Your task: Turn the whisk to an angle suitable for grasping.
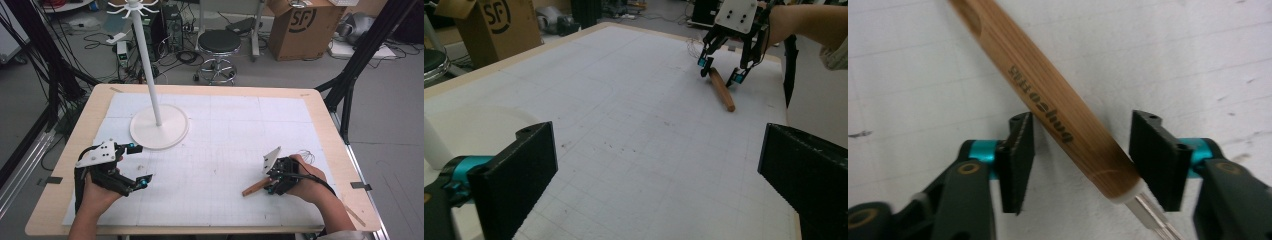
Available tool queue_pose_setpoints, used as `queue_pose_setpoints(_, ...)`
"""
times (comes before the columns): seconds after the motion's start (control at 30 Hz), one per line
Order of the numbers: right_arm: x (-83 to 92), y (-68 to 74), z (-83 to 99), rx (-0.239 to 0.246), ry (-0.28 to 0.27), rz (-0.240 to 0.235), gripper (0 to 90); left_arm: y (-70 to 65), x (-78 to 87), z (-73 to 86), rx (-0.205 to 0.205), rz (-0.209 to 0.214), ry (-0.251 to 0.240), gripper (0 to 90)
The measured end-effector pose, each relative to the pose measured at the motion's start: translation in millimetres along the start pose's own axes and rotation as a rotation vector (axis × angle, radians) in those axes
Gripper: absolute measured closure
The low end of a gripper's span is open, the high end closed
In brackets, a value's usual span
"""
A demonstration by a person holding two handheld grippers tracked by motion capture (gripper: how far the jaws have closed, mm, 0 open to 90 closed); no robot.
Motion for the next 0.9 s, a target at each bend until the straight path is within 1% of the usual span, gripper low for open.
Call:
queue_pose_setpoints(0.07, 1.3, -1.5, -0.8, -0.01, -0.004, 0.016, 54.6, -0.2, -0.1, -0.1, 0.0, -0.001, 0.0, 3.0)
queue_pose_setpoints(0.17, 2.9, -3.5, -1.5, -0.032, -0.013, -0.003, 64.2, -0.2, 0.0, -0.2, 0.0, -0.001, 0.001, 3.1)
queue_pose_setpoints(0.27, 3.3, -4.6, -2.8, -0.044, -0.024, -0.008, 69.2, 0.1, 0.0, 0.1, 0.001, -0.001, 0.001, 3.1)
queue_pose_setpoints(0.4, 2.6, -6.5, -3.7, -0.081, -0.026, -0.014, 68.0, 0.2, -0.1, 0.4, 0.002, 0.0, 0.001, 3.1)
queue_pose_setpoints(0.43, 2.6, -6.5, -3.7, -0.081, -0.026, -0.014, 68.0, 0.2, -0.1, 0.4, 0.002, 0.0, 0.001, 3.1)
queue_pose_setpoints(0.47, 1.7, -6.8, -3.1, -0.094, -0.022, -0.024, 65.3, 0.2, 0.0, 0.5, 0.004, -0.001, 0.001, 3.1)
queue_pose_setpoints(0.5, 1.3, -7.4, -2.2, -0.095, -0.013, -0.016, 63.1, 0.3, 0.2, 0.5, 0.002, -0.001, 0.001, 3.1)
queue_pose_setpoints(0.53, 1.0, -7.5, -1.3, -0.102, -0.01, -0.018, 62.0, 0.3, 0.2, 0.5, 0.002, -0.001, 0.001, 3.1)
queue_pose_setpoints(0.63, 1.6, -8.6, 1.4, -0.115, -0.018, -0.027, 58.5, 0.6, 0.5, 0.8, 0.002, -0.001, 0.002, 3.0)
queue_pose_setpoints(0.7, 1.2, -9.4, 2.3, -0.128, -0.021, -0.033, 58.3, 0.6, 0.4, 0.8, 0.002, -0.002, 0.003, 3.0)
queue_pose_setpoints(0.8, -3.6, -11.7, 2.1, -0.14, -0.001, -0.052, 58.7, 0.3, -0.6, 0.7, 0.002, 0.0, 0.005, 3.0)
queue_pose_setpoints(0.83, -3.6, -11.8, 2.1, -0.149, -0.003, -0.062, 61.4, 0.3, -0.6, 0.7, 0.002, 0.0, 0.005, 3.0)
queue_pose_setpoints(0.87, -3.8, -11.9, 2.4, -0.147, -0.01, -0.083, 64.6, 0.2, -0.8, 0.7, 0.0, -0.002, 0.007, 3.1)
queue_pose_setpoints(0.9, -3.5, -11.3, 2.8, -0.152, -0.009, -0.087, 65.1, 0.0, -1.1, 0.6, 0.002, -0.006, 0.009, 3.0)
Point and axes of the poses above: each handheld gripper's, and its own axes: x roughly backward along the jaws, z roughly out of its underside, y roughly to its left, the point moved 3 cm from there along -x, roughly forward along the jaws, and after that the axes turned 9 degrees about y, right-handed, at the moved point
